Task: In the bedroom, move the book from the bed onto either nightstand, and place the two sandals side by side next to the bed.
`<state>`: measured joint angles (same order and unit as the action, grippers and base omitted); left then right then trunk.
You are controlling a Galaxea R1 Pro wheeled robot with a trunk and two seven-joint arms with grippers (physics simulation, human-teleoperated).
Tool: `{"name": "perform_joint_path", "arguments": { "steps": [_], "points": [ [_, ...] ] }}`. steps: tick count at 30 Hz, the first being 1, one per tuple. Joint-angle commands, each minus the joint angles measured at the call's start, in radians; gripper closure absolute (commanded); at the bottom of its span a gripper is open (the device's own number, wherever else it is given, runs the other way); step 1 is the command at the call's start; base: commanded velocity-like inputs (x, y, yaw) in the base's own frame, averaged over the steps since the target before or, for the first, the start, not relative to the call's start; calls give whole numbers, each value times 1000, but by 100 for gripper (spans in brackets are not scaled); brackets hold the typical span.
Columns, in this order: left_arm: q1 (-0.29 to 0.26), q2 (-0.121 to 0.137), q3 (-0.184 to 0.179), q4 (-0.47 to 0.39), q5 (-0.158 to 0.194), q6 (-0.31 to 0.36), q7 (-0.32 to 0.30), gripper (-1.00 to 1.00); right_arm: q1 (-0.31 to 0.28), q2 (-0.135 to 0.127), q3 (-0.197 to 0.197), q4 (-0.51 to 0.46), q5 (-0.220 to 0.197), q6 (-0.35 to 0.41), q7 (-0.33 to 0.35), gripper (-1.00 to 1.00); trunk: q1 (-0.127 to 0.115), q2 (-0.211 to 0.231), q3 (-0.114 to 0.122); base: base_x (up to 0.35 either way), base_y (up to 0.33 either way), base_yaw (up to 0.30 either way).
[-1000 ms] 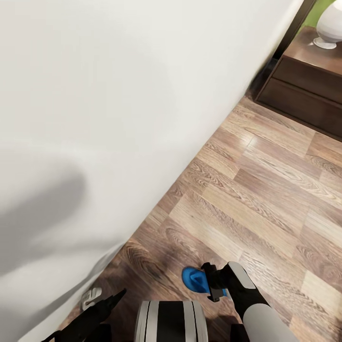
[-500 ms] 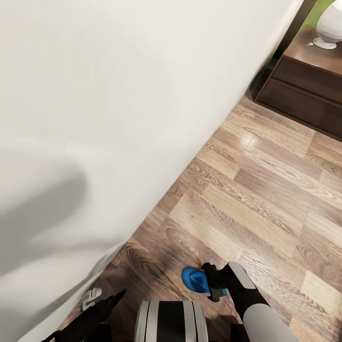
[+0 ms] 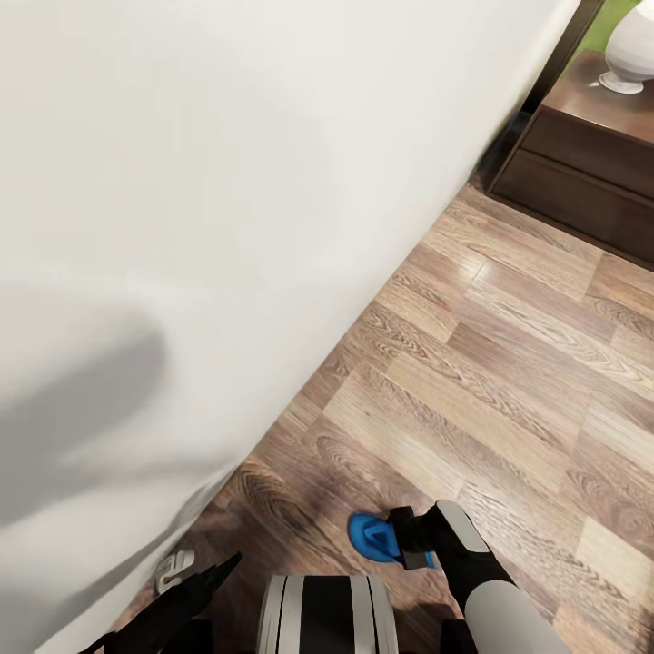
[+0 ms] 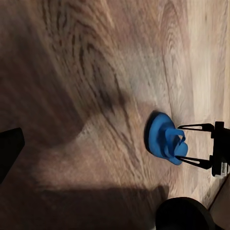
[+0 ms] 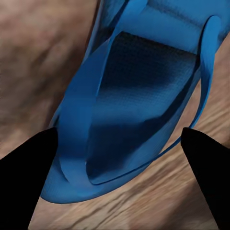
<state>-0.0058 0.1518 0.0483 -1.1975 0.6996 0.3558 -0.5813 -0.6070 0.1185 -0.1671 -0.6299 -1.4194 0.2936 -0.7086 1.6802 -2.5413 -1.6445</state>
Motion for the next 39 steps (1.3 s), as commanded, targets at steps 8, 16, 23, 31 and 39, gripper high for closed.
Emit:
{"name": "perform_joint_path", "arguments": {
  "steps": [8,16,23,31,39],
  "points": [
    [0,0,1,0,9,9,-1,-100,0,1,-6,-2,-1,4,-5,100,0,0,-1,0,0,0],
    [0,0,1,0,9,9,-1,-100,0,1,-6,-2,-1,4,-5,100,0,0,-1,0,0,0],
    [0,0,1,0,9,9,-1,-100,0,1,-6,-2,-1,4,-5,100,-1,0,3,0,0,0],
    [0,0,1,0,9,9,0,-100,0,1,-6,-2,-1,4,-5,100,-4,2,34,0,0,0],
    [0,0,1,0,9,9,0,-100,0,1,-6,-1,-1,4,-4,100,-6,3,50,0,0,0]
  ]
}}
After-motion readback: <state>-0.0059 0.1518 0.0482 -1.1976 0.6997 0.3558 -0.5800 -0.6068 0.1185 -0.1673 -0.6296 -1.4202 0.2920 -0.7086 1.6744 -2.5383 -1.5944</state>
